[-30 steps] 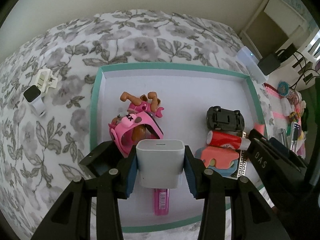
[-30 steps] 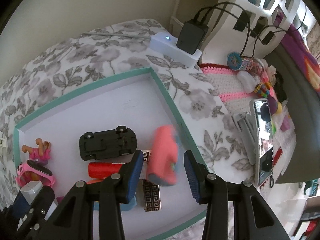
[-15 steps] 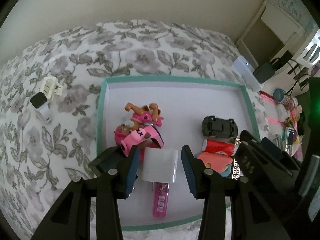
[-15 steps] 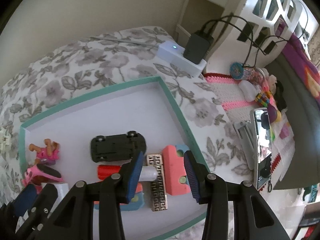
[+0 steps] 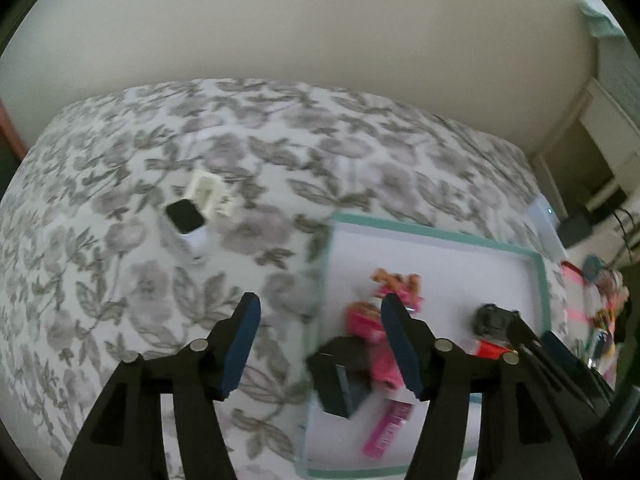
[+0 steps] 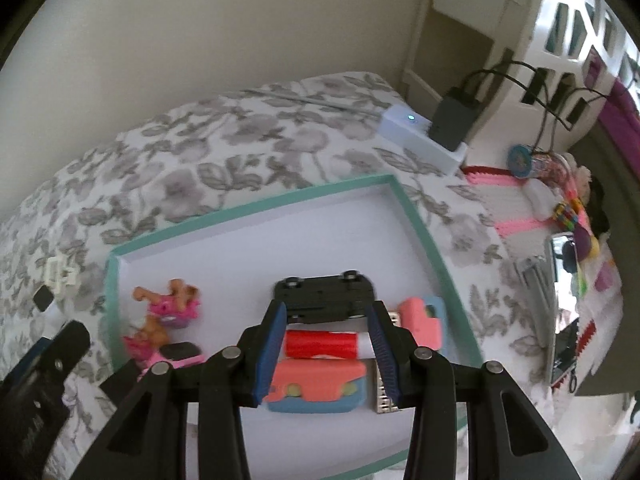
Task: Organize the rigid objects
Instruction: 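Lower the charger and folding toy into the tray and open both tools, then move both tools back toward the white smartwatch and white clip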
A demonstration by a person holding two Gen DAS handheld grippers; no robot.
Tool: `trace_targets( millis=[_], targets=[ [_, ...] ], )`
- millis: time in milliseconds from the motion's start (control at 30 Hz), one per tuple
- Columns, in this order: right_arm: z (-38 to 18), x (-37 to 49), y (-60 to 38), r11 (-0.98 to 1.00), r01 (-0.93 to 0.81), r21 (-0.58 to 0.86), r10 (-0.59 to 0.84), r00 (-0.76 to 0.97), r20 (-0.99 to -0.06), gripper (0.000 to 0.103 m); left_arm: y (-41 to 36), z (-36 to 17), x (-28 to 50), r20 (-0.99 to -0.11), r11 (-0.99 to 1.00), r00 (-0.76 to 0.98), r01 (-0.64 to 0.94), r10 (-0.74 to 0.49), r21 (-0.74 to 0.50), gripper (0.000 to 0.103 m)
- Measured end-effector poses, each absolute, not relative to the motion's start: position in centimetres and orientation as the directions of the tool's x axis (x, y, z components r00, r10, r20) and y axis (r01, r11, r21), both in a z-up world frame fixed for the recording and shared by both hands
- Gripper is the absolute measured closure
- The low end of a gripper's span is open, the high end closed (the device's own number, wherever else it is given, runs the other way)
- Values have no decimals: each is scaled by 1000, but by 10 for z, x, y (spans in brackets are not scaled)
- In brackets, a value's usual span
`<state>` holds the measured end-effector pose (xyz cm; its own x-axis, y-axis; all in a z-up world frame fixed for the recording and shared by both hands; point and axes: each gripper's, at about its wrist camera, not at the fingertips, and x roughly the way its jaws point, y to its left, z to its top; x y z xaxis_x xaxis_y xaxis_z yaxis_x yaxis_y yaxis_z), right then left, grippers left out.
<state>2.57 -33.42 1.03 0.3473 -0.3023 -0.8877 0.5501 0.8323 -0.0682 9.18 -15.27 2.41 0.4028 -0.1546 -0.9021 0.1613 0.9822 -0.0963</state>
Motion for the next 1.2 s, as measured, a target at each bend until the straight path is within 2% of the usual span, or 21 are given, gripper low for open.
trace_targets(
  millis=[233, 333, 367, 400, 433, 733, 1000, 1200],
  targets=[
    [16, 34, -307, 882, 471, -16, -234, 408, -882, 57, -114, 15, 104, -910, 994, 399, 54, -109, -96, 33],
    [17, 39, -292, 902, 431, -11, -213, 424, -880, 56, -97, 12, 108, -912, 994, 399, 5, -98, -105, 18],
    [17, 40, -288, 908, 419, -6, -204, 429, -880, 50, -91, 11, 109, -912, 994, 399, -14, -94, -109, 18],
    [17, 41, -284, 913, 408, -2, -197, 436, -878, 40, -86, 10, 110, -913, 993, 398, -28, -91, -111, 18],
    [18, 41, -281, 916, 402, -1, -194, 441, -876, 36, -81, 10, 110, -914, 992, 397, -45, -87, -114, 17],
    [18, 45, -266, 933, 360, 33, -148, 462, -874, 27, -35, 3, 119, -920, 981, 392, -178, -5, -81, 11],
    [16, 49, -248, 950, 310, 41, -117, 476, -872, 4, -11, 2, 121, -919, 964, 393, -250, 15, -91, 11],
    [14, 51, -239, 955, 290, 65, -87, 484, -871, 0, -1, 5, 124, -911, 964, 407, -263, 69, -44, 11]
  ],
)
